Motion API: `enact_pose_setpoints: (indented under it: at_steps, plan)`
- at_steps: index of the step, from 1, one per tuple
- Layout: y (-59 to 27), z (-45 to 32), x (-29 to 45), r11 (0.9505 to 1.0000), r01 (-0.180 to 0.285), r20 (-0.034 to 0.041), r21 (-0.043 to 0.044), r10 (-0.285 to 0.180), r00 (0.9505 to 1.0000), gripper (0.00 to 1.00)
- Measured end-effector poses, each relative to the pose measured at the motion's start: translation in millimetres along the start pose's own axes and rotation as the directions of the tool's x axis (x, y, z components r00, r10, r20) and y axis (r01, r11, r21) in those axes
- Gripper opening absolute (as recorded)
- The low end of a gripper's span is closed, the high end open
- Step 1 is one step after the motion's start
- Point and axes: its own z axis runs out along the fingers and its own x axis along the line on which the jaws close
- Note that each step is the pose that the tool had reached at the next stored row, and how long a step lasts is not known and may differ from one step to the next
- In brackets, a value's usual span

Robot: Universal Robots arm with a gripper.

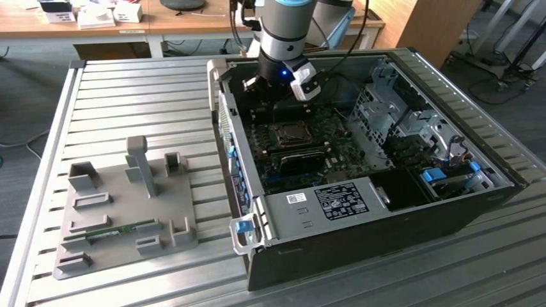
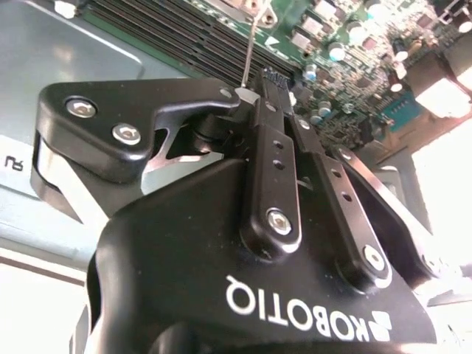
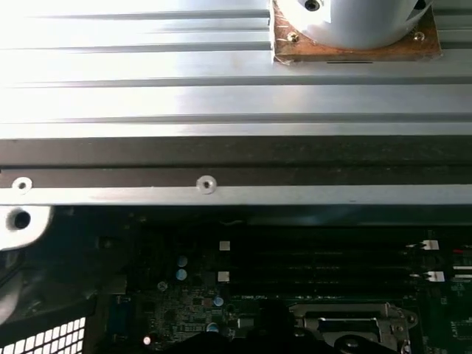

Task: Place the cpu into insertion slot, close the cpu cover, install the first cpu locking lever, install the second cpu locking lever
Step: 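Install the first cpu locking lever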

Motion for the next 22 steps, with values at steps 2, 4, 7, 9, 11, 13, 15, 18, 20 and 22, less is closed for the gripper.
enact_pose_setpoints:
  at_steps: [2,4,7,9,11,13,15,18,20,22]
  plan:
    - [0.1,0.2,-4.0,1.0000,0.000,0.0000,0.0000,0.000,1.0000,0.11]
    - [0.1,0.4,-8.1,1.0000,0.000,0.0000,-0.0001,0.000,1.0000,0.11]
    - [0.2,0.7,-13.7,1.0000,0.000,0.0000,0.0000,0.000,1.0000,0.11]
    - [0.2,0.8,-16.9,1.0000,0.000,-0.0001,0.0000,0.000,1.0000,0.11]
    - [0.2,0.8,-17.5,1.0000,0.000,-0.0001,0.0000,0.000,1.0000,0.11]
    - [0.2,0.9,-17.5,1.0000,0.000,0.0000,-0.0001,0.000,1.0000,0.11]
    - [0.3,0.9,-17.5,1.0000,0.000,-0.0001,0.0000,0.000,1.0000,0.11]
    - [0.3,0.9,-17.7,1.0000,0.000,-0.0001,-0.0001,0.000,1.0000,0.11]
    - [0.2,1.3,-18.6,1.0000,-0.003,0.0009,0.0001,0.003,1.0000,0.11]
    - [0.1,1.4,-18.8,0.9998,-0.019,0.0046,0.0011,0.019,0.9998,0.11]
